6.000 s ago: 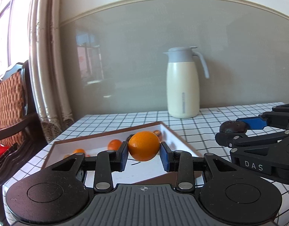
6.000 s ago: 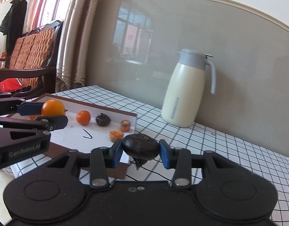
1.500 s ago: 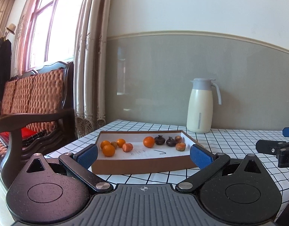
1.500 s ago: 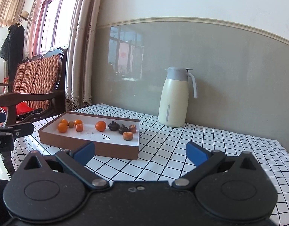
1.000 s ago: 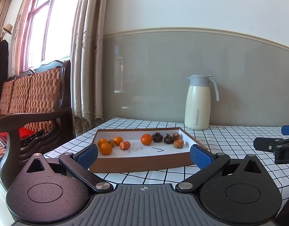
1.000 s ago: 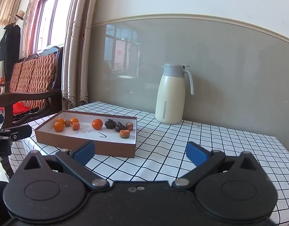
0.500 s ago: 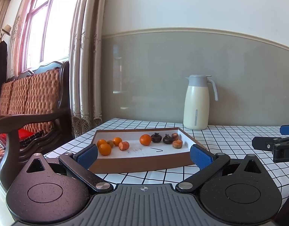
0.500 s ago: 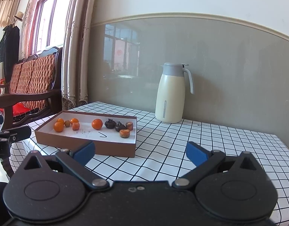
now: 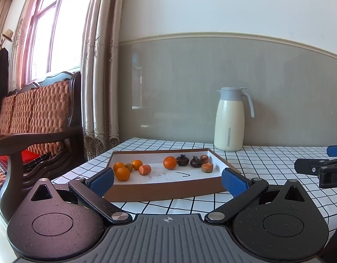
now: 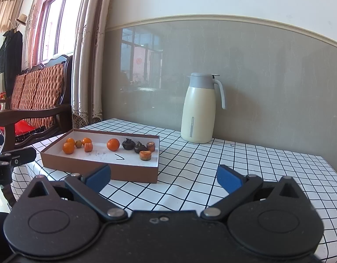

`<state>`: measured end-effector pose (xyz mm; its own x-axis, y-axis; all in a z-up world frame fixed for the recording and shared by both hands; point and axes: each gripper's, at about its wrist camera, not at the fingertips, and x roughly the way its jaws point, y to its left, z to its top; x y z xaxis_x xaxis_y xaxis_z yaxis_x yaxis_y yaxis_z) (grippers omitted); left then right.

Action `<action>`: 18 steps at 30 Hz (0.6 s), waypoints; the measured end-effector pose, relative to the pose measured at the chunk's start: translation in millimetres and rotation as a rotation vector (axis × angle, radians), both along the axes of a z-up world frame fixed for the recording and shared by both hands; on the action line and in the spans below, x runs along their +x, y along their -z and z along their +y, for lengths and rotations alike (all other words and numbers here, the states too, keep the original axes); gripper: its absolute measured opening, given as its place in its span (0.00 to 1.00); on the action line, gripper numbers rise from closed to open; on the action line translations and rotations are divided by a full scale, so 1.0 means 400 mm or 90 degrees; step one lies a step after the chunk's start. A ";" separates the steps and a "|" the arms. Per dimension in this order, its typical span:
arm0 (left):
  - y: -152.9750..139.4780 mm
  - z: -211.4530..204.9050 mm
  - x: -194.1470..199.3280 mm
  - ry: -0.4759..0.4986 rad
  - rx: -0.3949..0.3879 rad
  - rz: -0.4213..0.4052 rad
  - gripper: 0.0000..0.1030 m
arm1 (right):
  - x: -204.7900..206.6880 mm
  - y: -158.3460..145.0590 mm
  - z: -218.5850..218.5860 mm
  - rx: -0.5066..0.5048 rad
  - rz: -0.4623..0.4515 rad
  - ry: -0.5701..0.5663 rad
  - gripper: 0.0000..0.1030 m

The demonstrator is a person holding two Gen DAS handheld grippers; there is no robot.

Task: Organize fruits

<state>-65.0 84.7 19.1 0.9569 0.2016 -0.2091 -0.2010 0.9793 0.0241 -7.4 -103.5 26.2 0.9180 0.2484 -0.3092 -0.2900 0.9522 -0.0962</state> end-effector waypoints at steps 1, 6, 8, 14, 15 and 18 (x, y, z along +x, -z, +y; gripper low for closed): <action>0.000 0.000 0.000 0.000 0.000 0.000 1.00 | 0.000 0.000 0.000 0.000 0.000 0.000 0.94; -0.002 -0.001 0.002 0.002 0.001 0.002 1.00 | 0.000 0.000 -0.001 0.000 0.000 0.000 0.94; -0.002 -0.003 0.001 0.001 0.002 0.001 1.00 | -0.001 0.000 -0.001 0.001 0.000 0.000 0.94; -0.001 -0.002 -0.002 -0.001 0.000 -0.002 1.00 | 0.000 -0.001 -0.002 0.001 0.002 0.000 0.94; -0.001 -0.002 -0.002 0.000 0.000 -0.002 1.00 | 0.000 -0.002 -0.001 0.001 0.002 0.000 0.94; -0.001 -0.004 -0.003 0.002 0.003 -0.004 1.00 | 0.000 -0.003 -0.002 0.002 0.003 0.001 0.94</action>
